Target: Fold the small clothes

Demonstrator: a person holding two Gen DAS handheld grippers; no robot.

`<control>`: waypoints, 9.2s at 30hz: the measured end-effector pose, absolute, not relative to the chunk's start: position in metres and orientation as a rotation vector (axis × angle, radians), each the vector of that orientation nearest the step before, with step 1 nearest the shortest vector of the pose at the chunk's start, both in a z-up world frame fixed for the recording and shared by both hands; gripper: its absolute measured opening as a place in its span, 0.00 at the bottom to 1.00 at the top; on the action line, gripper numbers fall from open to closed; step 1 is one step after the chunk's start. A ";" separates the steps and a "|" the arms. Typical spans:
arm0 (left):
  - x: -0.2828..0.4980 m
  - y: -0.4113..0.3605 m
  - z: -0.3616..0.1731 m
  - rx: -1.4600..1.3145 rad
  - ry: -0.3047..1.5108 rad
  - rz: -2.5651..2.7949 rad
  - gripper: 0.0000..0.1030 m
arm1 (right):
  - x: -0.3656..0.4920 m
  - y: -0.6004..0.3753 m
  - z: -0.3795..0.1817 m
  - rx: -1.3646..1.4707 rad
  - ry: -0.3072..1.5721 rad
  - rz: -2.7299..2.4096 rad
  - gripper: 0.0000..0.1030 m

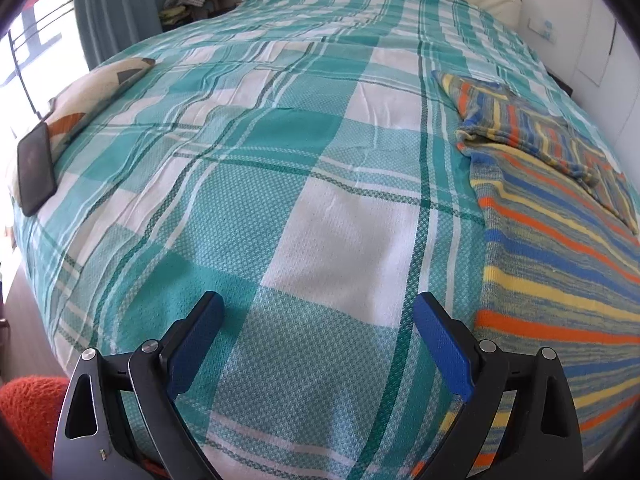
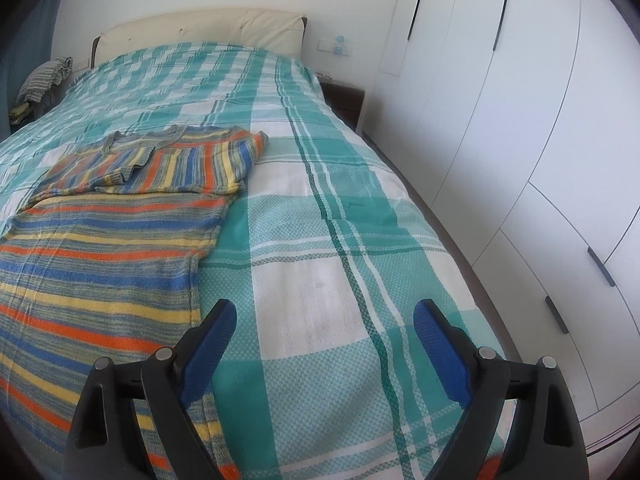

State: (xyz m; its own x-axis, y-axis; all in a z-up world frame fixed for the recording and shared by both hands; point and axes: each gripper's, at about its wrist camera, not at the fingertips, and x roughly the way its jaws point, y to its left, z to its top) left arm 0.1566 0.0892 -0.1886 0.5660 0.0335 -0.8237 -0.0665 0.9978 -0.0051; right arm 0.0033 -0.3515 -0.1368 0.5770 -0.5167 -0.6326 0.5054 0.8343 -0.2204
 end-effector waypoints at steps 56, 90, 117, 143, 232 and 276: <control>0.160 0.093 -0.200 -0.023 0.985 0.087 0.98 | 0.003 -0.360 -0.144 -0.006 0.775 -0.651 0.87; 0.191 0.067 -0.096 -0.242 1.152 -0.480 0.03 | 0.083 -0.352 -0.119 0.668 1.150 0.123 0.07; 0.287 -0.020 -0.180 0.097 1.184 -0.428 0.24 | 0.229 -0.368 -0.179 0.241 1.209 0.145 0.39; 0.281 -0.020 -0.124 -0.274 1.102 -0.655 0.87 | 0.065 -0.353 -0.184 0.346 0.923 -0.150 0.52; 0.296 -0.009 -0.146 -0.236 0.925 -0.375 0.75 | 0.319 -0.221 -0.104 0.111 0.889 0.352 0.44; 0.170 0.020 -0.166 -0.013 1.019 -0.242 0.97 | 0.122 -0.214 -0.153 -0.005 0.864 0.078 0.89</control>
State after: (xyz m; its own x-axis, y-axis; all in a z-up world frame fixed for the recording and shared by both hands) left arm 0.1701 0.0202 -0.1660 0.5003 -0.2060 -0.8410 0.1942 0.9732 -0.1228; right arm 0.1222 -0.2138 -0.1529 0.6471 0.0671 -0.7595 -0.0708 0.9971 0.0277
